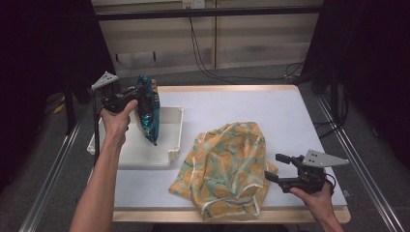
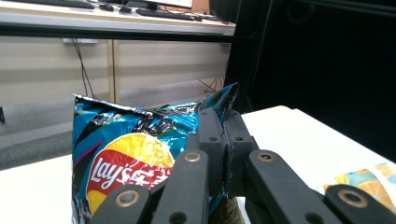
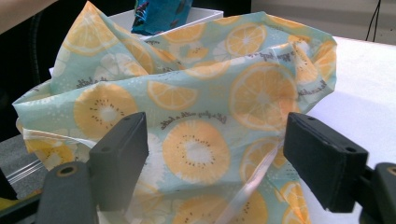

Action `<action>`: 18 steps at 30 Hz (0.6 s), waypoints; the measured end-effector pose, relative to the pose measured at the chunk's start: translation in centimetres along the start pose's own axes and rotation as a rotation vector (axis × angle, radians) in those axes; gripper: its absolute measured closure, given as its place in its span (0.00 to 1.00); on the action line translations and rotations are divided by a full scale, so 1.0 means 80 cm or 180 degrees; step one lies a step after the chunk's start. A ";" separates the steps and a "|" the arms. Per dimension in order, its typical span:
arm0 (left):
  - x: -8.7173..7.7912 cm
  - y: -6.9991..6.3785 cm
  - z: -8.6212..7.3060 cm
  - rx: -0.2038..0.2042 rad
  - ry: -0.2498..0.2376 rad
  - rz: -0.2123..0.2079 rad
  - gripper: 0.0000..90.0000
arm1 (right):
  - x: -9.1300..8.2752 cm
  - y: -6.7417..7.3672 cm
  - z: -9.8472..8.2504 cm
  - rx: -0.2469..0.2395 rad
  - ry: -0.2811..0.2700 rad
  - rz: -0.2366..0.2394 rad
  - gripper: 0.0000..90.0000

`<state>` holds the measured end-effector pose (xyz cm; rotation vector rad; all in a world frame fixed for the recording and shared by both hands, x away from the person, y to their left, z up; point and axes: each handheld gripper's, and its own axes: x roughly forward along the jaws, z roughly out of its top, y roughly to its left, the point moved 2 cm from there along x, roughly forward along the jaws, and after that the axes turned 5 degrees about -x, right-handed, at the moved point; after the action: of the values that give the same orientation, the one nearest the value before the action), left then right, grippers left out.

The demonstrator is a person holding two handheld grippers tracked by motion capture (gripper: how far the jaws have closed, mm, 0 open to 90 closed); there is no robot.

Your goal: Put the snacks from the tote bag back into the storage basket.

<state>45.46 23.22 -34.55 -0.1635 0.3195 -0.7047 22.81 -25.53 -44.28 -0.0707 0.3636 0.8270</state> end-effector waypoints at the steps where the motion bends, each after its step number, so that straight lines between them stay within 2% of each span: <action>1: 0.004 0.000 -0.001 0.0012 -0.0005 -0.0018 0.98 | 0.000 0.000 0.000 0.0003 0.0001 0.0005 0.25; 4: 0.012 0.001 -0.003 -0.0042 -0.0016 -0.0068 0.98 | 0.001 0.001 0.000 0.0004 0.0014 0.0018 0.25; 8: 0.024 -0.003 -0.010 -0.0032 0.0032 -0.0102 0.98 | 0.002 0.000 -0.002 0.0002 0.0018 0.0017 0.25; 10: 0.031 -0.007 -0.014 -0.0051 0.0055 -0.0152 0.97 | 0.001 -0.001 -0.002 0.0025 0.0020 0.0005 0.25; 14: 0.044 -0.014 -0.021 -0.0006 0.0094 -0.0254 0.97 | 0.000 -0.001 -0.001 0.0023 0.0014 -0.0003 0.28; 16: 0.049 -0.015 -0.024 0.0003 0.0077 -0.0234 0.96 | 0.000 0.000 -0.001 0.0016 0.0012 -0.0004 0.28; 18: 0.053 -0.015 -0.025 -0.0036 0.0055 -0.0291 0.95 | -0.001 0.000 0.000 0.0014 -0.0005 0.0000 0.28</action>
<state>47.12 19.43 -37.12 -0.1838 0.3341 -0.7953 22.77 -25.58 -44.25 -0.0662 0.3640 0.8262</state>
